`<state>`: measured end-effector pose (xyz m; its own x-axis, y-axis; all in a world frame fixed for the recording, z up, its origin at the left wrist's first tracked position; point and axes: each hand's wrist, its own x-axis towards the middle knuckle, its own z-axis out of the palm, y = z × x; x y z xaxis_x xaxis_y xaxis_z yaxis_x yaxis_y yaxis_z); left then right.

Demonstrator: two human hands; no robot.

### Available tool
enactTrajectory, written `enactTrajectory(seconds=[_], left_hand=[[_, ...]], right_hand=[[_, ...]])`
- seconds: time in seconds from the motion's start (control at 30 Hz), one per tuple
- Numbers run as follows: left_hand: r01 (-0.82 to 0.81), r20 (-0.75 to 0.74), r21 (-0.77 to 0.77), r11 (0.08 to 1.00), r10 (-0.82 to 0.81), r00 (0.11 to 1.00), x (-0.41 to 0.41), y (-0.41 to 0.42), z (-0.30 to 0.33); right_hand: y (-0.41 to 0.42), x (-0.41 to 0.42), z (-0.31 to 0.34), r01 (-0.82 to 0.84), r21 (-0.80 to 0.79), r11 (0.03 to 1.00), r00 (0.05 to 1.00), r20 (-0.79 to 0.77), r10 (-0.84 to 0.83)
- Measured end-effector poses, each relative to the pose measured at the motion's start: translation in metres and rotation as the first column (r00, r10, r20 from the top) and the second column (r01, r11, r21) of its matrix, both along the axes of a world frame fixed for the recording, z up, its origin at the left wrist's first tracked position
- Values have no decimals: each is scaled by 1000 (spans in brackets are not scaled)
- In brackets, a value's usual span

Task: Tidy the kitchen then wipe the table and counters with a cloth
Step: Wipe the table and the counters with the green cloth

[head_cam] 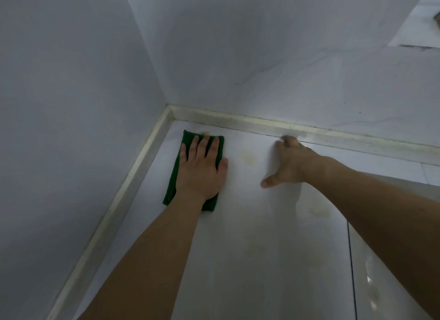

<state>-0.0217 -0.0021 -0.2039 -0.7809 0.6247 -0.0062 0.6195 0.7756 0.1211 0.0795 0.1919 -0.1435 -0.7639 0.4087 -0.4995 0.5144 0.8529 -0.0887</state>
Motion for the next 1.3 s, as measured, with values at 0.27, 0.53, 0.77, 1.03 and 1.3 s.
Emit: enactTrajectory(seconds=[0.27,0.53,0.77,1.03,1.3], left_hand=[[2,3,9,1000,-2,1000,-32,30,-1],[-18,25,-20,1000,19,1000,-20,36,2],[5,32,-4,1000,-5,999,-10,45,1],[38,23,48,998,-40,999,0,25,-2],[20,30,30,999,-21,999,53,-24,-1]], right_hand=[[4,-5,-2,-7,-18,1000,1000,4,7],[3,-2,-1,9,-49,999,999,-36,-11],[4,-1,-4,18,-66,998,999,-32,-20],[2,-5,-3,34,-67,997,999,-8,-35],[-16,16,-8,28,100,995,991,-132,-15]])
